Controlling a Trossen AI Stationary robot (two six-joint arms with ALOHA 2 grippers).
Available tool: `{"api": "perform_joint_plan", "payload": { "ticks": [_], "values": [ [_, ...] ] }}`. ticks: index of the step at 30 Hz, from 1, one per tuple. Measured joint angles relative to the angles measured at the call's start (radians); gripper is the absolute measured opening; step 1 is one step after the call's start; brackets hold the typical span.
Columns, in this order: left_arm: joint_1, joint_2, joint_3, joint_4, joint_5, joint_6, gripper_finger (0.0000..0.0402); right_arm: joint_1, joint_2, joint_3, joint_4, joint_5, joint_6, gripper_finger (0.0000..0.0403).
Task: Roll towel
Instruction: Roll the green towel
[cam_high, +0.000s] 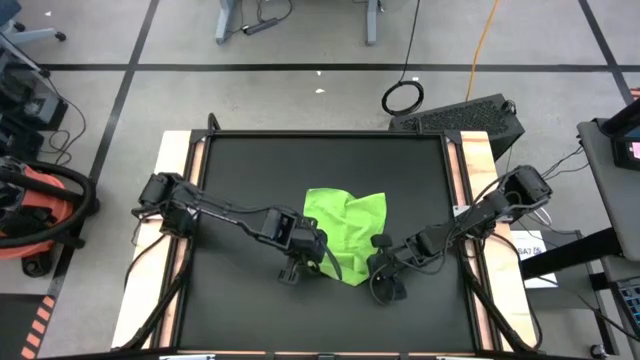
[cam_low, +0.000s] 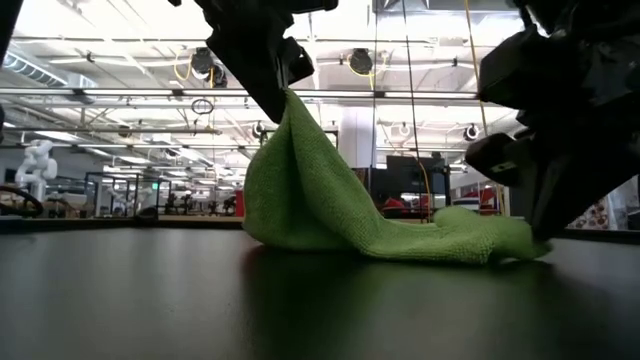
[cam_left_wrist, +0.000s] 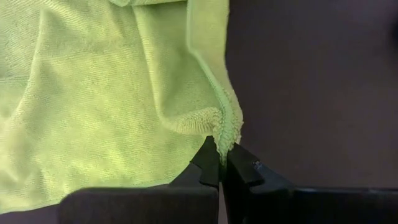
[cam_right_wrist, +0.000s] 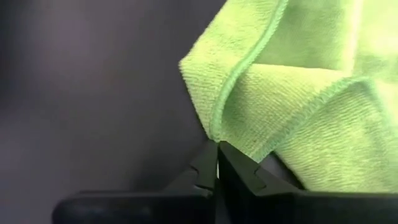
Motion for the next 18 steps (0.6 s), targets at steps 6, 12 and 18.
{"api": "perform_joint_plan", "payload": {
  "ticks": [6, 12, 18],
  "values": [
    [0.027, -0.032, 0.031, -0.086, -0.043, 0.037, 0.0000, 0.000, -0.128, 0.044, -0.094, -0.031, 0.055, 0.0001],
    [0.070, -0.111, 0.100, -0.161, -0.097, 0.083, 0.0000, -0.033, -0.337, 0.223, -0.331, 0.019, -0.002, 0.0000],
    [0.147, -0.219, 0.245, -0.195, -0.171, 0.147, 0.0000, -0.124, -0.454, 0.479, -0.547, 0.092, -0.111, 0.0000]
  ]
}}
